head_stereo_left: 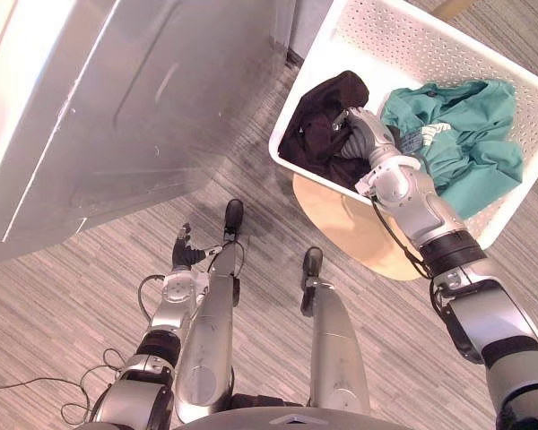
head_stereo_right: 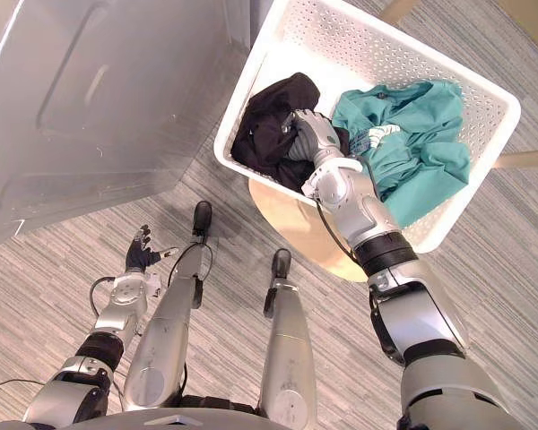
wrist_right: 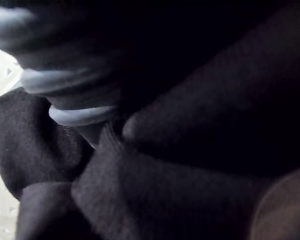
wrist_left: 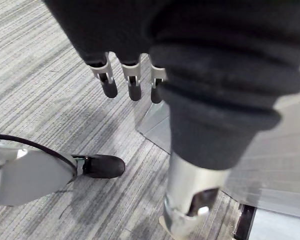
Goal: Pick up the laundry basket with both hands and put the clothes into the washing machine.
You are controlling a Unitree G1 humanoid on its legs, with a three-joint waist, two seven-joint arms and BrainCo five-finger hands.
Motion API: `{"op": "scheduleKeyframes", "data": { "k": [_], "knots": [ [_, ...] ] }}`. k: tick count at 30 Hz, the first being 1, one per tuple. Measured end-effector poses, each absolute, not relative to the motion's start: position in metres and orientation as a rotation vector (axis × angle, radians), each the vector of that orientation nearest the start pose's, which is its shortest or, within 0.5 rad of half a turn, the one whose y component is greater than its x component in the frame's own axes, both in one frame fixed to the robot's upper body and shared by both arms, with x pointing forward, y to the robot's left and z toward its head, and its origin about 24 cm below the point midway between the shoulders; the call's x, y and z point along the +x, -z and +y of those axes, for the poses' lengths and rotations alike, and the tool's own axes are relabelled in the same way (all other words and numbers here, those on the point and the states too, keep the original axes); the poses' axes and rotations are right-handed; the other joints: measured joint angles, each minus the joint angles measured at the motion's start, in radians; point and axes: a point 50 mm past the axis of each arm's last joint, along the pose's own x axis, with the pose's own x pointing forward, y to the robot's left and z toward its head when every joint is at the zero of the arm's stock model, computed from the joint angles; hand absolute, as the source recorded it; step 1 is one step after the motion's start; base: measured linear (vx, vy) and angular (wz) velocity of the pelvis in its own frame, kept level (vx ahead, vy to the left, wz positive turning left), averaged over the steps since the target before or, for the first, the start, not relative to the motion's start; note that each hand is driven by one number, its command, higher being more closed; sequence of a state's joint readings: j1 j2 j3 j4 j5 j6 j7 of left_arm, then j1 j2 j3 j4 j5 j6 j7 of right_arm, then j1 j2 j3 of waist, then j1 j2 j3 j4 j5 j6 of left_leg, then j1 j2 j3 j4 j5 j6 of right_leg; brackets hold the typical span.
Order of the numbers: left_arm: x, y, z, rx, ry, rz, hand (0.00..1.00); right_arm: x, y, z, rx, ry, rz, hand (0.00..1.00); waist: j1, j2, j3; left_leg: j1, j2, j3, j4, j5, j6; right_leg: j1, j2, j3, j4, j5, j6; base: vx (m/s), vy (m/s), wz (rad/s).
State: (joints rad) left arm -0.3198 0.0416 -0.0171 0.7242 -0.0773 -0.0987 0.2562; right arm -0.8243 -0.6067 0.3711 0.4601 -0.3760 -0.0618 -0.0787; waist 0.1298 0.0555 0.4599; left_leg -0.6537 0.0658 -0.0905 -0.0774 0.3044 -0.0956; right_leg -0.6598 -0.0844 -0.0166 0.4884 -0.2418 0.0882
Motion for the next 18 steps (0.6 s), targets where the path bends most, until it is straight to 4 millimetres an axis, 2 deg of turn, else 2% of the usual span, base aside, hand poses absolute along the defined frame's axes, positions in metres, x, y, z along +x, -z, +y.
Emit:
{"op": "scheduleKeyframes", "data": {
  "k": [7,12,15,18],
  "knots": [
    [0.292,0.03,0.151,0.037,-0.193,0.321,0.0,0.377,-0.195,-0.184,-0.937,0.004,-0.388,1.0,0.0,-0.001,-0.001,0.0,0.0,-0.002,0.0,0.002,0.0,0.0,0.0,-0.002,0.003,0.0,0.0,0.0,0.0,0.0],
    [0.292,0.03,0.154,0.026,-0.209,0.322,0.0,0.375,-0.2,-0.196,-0.613,0.131,-0.399,1.0,-0.003,-0.001,-0.001,0.003,0.0,0.004,0.0,0.002,0.0,-0.001,-0.001,0.001,0.007,0.0,0.0,0.0,-0.003,-0.01],
    [0.292,0.028,0.152,0.008,-0.231,0.318,0.0,0.362,-0.214,-0.206,-0.294,0.247,-0.489,1.0,-0.007,-0.001,-0.001,0.009,0.0,0.012,0.0,0.002,0.0,-0.001,-0.003,0.005,0.014,0.0,0.0,0.0,-0.004,-0.04],
    [0.292,0.028,0.151,-0.005,-0.248,0.319,0.0,0.352,-0.224,-0.211,-0.083,0.304,-0.552,1.0,-0.015,-0.001,-0.001,0.017,0.0,0.02,0.0,0.002,0.0,0.001,-0.005,0.008,0.022,0.0,0.0,0.0,-0.005,-0.06]
  ]
}}
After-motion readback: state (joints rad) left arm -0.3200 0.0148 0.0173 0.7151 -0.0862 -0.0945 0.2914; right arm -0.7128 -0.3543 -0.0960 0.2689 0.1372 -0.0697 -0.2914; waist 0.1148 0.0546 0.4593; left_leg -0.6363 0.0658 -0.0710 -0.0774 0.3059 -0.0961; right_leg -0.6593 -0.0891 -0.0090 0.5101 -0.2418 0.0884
